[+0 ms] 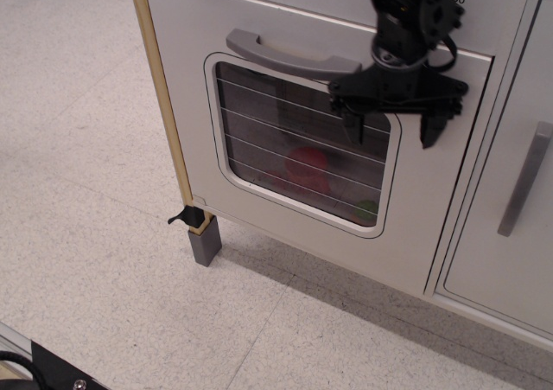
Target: Close oven
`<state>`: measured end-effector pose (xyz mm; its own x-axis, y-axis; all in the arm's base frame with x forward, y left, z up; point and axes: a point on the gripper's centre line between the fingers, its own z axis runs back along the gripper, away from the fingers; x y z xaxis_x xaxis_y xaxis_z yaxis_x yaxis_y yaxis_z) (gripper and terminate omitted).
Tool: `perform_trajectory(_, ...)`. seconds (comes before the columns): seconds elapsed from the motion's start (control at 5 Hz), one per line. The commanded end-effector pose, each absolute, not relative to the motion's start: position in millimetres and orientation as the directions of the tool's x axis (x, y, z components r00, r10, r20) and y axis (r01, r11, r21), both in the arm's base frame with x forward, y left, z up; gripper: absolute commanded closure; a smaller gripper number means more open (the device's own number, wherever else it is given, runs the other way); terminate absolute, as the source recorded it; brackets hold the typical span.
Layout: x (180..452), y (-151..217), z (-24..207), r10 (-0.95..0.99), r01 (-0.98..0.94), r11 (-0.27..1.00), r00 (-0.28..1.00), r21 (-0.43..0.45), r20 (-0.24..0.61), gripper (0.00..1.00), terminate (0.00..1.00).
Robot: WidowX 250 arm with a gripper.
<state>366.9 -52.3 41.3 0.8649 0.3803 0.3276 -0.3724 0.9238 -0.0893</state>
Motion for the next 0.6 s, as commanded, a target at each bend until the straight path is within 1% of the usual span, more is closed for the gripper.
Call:
perform_trajectory(0.0, 383.9, -44.8, 63.7, 0.396, -0.366, 0.918, 0.811, -0.154, 0.431, 0.00, 0.00)
perform_trajectory(0.2, 388.3, -43.3, 61.0, 0.398, -0.370, 0.916, 0.793, -0.155, 0.462, 0.00, 0.00)
perform_trajectory(0.4, 386.0, -40.5, 62.9, 0.400, -0.371, 0.915, 0.791, -0.157, 0.462, 0.00, 0.00)
